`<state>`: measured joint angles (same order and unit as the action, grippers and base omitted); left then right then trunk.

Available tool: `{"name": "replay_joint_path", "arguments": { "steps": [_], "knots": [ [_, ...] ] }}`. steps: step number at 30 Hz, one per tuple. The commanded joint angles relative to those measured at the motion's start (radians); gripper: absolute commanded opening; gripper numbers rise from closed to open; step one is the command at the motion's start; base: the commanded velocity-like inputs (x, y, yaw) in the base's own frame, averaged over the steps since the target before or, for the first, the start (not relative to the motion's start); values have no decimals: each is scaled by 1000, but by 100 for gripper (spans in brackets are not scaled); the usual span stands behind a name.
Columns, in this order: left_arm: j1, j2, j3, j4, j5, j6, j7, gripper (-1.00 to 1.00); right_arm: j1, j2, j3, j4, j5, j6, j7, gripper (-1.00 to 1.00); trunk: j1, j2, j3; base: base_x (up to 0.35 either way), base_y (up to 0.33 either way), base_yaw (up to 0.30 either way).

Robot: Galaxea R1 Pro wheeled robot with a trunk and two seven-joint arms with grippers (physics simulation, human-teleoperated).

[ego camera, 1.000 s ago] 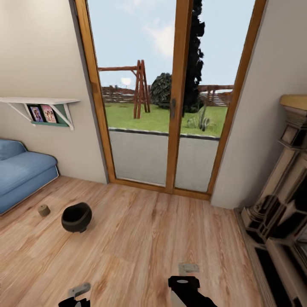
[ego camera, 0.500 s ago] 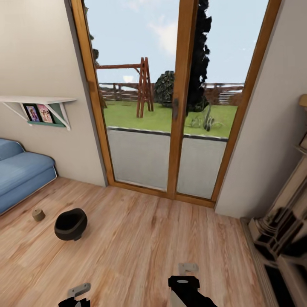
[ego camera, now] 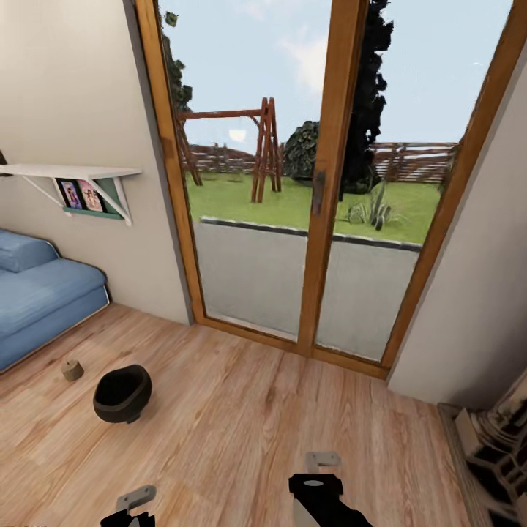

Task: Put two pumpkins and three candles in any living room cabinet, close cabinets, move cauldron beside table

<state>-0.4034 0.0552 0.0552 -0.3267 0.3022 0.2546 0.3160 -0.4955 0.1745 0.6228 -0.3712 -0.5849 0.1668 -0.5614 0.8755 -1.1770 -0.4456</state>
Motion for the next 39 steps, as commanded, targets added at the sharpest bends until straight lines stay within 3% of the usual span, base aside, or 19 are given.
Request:
{"name": "replay_joint_path", "arguments": {
  "steps": [1,13,29,39],
  "knots": [
    [0,0,0,0,0,0,0,100,0,0,0,0,0,0,0,100,0,0,0,300,-175,277],
    [0,0,0,0,0,0,0,100,0,0,1,0,0,0,0,100,0,0,-4,271,-62,279],
    [0,0,0,0,0,0,0,100,0,0,2,0,0,2,1,100,0,0,-13,28,0,279],
    [0,0,0,0,0,0,0,100,0,0,2,0,2,2,1,100,0,0,-19,180,0,279]
  ]
}}
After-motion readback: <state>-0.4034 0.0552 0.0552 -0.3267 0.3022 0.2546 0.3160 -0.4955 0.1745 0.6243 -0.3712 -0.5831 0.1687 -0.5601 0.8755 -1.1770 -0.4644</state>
